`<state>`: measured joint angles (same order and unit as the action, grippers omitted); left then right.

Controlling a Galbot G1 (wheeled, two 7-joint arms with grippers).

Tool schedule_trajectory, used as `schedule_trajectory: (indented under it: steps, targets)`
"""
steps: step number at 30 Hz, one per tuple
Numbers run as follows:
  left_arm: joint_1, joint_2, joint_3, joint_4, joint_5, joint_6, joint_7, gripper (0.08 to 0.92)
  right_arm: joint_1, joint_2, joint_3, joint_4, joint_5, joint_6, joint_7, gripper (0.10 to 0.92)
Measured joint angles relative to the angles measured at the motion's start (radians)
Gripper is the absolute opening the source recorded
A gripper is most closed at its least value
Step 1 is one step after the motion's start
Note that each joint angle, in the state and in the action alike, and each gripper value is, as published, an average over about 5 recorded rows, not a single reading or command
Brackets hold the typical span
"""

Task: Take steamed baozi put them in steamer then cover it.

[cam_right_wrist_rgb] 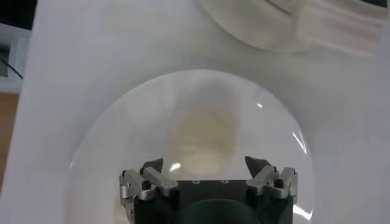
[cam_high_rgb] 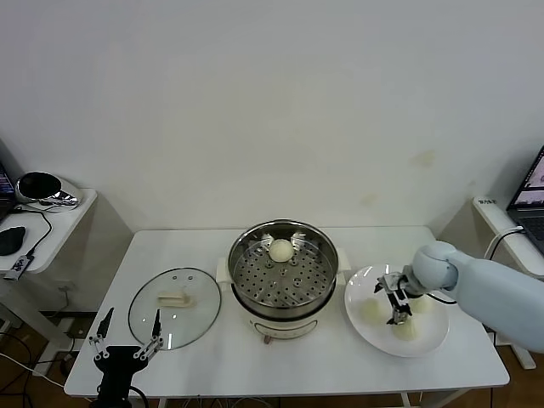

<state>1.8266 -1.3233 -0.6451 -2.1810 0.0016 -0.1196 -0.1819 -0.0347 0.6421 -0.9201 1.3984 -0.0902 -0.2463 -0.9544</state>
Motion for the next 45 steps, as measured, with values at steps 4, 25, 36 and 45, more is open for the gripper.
schedule_trajectory:
  steps: [4, 25, 36, 45]
  targets:
    - [-0.002, 0.0, 0.0, 0.004, 0.0, 0.0, 0.0, 0.823, -0.008, 0.027, 0.004, -0.022, -0.005, -0.006, -0.001, 0.822]
    - [0.003, 0.001, -0.001, -0.001, -0.002, 0.0, 0.0, 0.823, 0.03, 0.024, 0.002, -0.017, 0.008, -0.038, -0.051, 0.526]
    - [-0.006, 0.01, 0.01, -0.001, -0.004, 0.002, 0.003, 0.823, 0.25, -0.092, -0.083, 0.106, 0.114, -0.074, -0.096, 0.537]
    - [-0.016, 0.022, 0.008, -0.001, -0.017, 0.004, 0.005, 0.823, 0.559, -0.08, -0.228, 0.204, 0.262, -0.129, -0.085, 0.544]
